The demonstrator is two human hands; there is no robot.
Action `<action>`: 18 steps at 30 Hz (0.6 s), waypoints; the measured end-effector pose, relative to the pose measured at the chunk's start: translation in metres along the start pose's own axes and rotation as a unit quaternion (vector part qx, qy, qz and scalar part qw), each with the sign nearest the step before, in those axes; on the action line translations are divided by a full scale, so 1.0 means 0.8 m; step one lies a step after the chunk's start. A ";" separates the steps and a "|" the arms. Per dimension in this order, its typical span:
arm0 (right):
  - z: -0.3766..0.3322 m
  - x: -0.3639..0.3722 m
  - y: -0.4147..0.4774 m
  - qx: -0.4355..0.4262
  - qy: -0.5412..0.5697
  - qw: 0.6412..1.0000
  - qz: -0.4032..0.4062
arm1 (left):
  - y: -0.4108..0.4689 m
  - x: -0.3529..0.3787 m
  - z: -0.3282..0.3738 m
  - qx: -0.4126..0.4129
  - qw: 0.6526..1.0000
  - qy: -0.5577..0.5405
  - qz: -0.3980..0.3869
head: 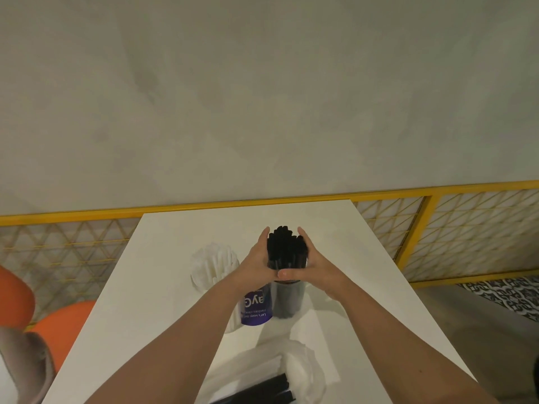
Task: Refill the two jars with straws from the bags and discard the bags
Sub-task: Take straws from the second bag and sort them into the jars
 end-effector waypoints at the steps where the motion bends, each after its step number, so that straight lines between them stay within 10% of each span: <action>1: 0.000 0.000 0.003 -0.008 -0.012 1.000 0.003 | 0.002 0.000 -0.001 0.001 1.000 0.005 0.001; 18: -0.080 -0.015 -0.001 -0.181 -0.105 0.967 0.146 | -0.005 -0.027 -0.003 0.014 0.996 -0.039 0.077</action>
Point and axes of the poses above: each hand's wrist, its own y-axis towards the middle knuckle, its own x-axis out of the palm, z = x × y, the point moved 6 cm from there along y, towards the middle knuckle, and after that the axes turned 7 degrees about z, right-handed, at the moved point
